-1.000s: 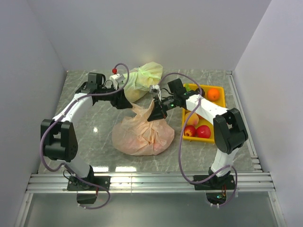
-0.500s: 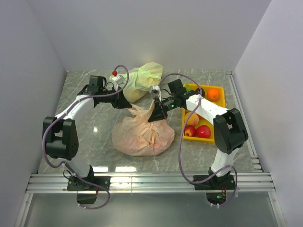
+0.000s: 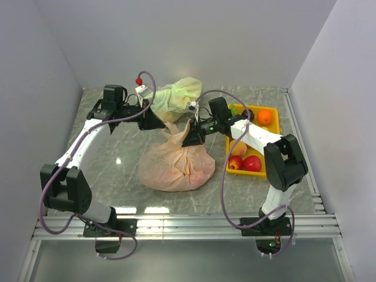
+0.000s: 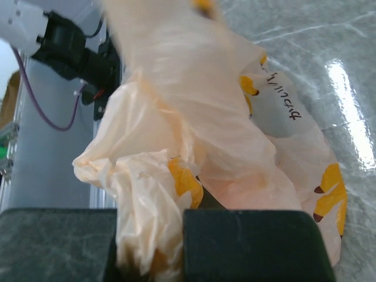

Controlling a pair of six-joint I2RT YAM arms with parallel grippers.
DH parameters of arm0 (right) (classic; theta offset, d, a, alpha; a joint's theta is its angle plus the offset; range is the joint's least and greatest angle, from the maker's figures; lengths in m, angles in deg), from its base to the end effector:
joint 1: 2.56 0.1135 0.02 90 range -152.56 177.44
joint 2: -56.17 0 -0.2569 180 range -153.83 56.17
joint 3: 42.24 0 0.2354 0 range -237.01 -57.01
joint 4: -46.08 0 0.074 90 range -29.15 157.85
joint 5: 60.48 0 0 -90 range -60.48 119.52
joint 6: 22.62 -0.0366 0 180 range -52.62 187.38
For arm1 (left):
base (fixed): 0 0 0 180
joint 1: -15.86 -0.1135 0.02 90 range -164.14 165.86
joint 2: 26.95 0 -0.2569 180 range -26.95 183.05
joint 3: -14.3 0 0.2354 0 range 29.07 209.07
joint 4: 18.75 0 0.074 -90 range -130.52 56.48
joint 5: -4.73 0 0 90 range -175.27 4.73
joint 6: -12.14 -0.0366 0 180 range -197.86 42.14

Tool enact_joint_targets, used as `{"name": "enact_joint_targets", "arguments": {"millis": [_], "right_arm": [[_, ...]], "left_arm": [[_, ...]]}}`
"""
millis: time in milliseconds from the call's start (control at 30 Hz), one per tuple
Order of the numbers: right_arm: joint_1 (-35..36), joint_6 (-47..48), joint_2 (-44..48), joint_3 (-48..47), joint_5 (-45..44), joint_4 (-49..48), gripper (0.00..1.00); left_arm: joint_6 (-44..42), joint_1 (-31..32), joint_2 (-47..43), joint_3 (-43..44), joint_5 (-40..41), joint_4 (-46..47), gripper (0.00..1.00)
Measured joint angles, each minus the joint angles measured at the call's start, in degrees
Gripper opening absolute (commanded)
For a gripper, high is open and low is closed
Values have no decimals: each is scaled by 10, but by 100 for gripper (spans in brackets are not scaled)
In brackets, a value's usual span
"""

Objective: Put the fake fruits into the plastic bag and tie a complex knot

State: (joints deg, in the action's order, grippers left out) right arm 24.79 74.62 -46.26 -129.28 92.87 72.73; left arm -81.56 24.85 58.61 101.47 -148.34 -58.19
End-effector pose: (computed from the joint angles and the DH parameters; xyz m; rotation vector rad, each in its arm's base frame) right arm 0.3131 0.1988 0.2414 -1.1800 1.8422 1.4456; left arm 0.2981 -0.0802 0.3207 0.8101 1.9024 -1.2586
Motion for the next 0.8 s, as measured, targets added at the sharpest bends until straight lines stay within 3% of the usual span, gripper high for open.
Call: {"name": "enact_joint_targets", "arguments": {"millis": [167,333,533,800], "right_arm": [[0,-86,0,4,-38,-45,0],[0,-167,0,5,-77,-76,0],[0,-244,10,36,-122,-106,0],[2,-341,51,71,-177,-136,0]], "left_arm": [[-7,68,-31,0,3,-27,0],[0,157,-64,-79,53,-22,0],[67,224,-78,-181,210,47,1],[159,313,-20,-184,410,143,0]]}}
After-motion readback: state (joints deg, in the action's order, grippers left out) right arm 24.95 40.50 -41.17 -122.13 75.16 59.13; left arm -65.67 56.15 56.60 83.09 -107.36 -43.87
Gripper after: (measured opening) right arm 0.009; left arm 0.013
